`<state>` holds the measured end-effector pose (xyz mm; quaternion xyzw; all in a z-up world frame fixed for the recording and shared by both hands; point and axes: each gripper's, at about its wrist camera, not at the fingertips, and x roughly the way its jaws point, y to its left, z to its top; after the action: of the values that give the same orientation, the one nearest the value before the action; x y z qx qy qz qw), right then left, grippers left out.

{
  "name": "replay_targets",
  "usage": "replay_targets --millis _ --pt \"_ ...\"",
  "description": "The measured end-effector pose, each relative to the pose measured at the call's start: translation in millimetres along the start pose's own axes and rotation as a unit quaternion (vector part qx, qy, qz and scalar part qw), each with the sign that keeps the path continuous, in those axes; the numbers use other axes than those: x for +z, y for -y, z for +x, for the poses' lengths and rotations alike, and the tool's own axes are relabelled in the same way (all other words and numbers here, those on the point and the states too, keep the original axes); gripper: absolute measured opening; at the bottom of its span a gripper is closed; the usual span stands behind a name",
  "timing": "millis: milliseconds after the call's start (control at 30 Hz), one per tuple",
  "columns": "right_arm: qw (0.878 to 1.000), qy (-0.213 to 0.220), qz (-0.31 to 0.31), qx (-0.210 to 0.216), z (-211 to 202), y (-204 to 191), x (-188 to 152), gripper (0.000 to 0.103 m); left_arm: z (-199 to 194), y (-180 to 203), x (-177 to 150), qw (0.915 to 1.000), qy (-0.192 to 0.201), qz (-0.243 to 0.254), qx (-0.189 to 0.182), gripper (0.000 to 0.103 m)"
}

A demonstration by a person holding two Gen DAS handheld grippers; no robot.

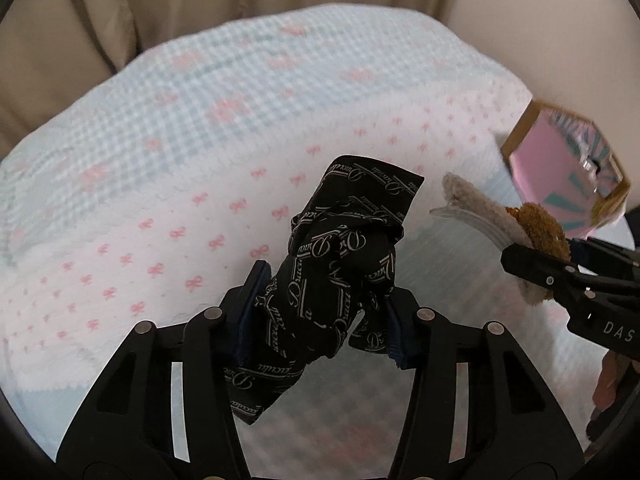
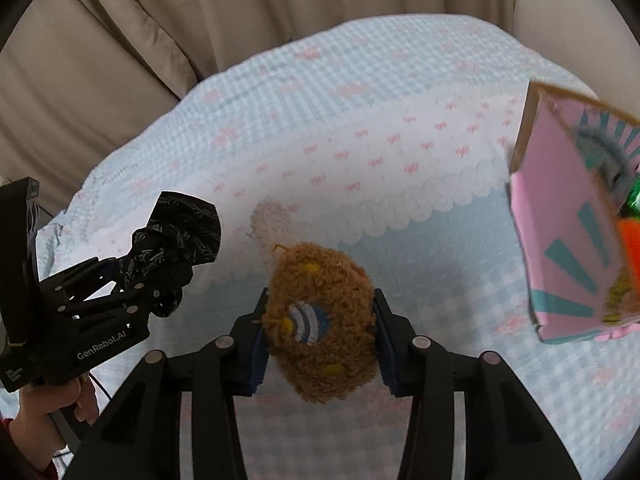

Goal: Organize soft objects
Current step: 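Carry the black cloth and brown plush into the box and release both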

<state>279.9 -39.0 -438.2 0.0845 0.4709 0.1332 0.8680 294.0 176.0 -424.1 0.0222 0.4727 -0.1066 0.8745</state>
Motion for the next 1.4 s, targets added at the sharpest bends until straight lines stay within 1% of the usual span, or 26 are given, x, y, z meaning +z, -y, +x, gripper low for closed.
replay_targets --millis 167,233,433,567,667,833,967,1100,1167,1233,1400 --pt "1.000 0.021 0.003 0.003 -45.2 -9.5 14.8 0.041 -55.0 7.5 18.9 0.9997 0.021 -0.016 0.003 0.047" --pt "1.000 0.030 0.004 0.005 -67.0 -13.4 20.7 0.041 -77.3 11.8 24.2 0.9994 0.028 -0.020 0.007 0.047" --pt "0.998 0.060 -0.001 -0.003 -137.0 -21.6 32.2 0.041 -145.4 26.9 42.1 0.9981 0.047 -0.038 0.001 0.047" --pt "0.997 0.079 0.001 -0.019 -188.8 -19.1 37.0 0.041 -184.1 51.5 55.4 0.9978 0.054 -0.037 -0.006 0.047" --pt "0.996 0.088 0.004 -0.030 -219.8 -12.0 40.1 0.041 -209.5 75.8 61.6 0.9975 0.064 -0.028 -0.009 0.047" --pt "0.994 0.099 0.026 -0.044 -265.0 15.7 42.2 0.041 -240.9 121.6 75.6 0.9966 0.077 -0.022 -0.019 0.047" --pt "0.993 0.103 0.032 -0.056 -294.7 47.1 43.8 0.041 -250.7 160.7 85.3 0.9963 0.082 -0.019 -0.020 0.047" --pt "0.993 0.099 0.028 -0.061 -315.2 89.0 49.2 0.041 -246.7 208.6 95.2 0.9964 0.079 -0.028 -0.016 0.047" --pt "0.993 0.095 0.023 -0.061 -323.1 107.4 51.3 0.041 -239.9 233.9 101.2 0.9965 0.074 -0.035 -0.014 0.047" --pt "0.994 0.086 0.023 -0.058 -327.8 134.8 56.7 0.041 -232.6 256.4 105.8 0.9966 0.072 -0.038 -0.011 0.047" --pt "0.996 0.066 0.020 -0.051 -327.7 196.1 71.3 0.041 -194.1 311.3 125.1 0.9970 0.058 -0.051 -0.007 0.047"
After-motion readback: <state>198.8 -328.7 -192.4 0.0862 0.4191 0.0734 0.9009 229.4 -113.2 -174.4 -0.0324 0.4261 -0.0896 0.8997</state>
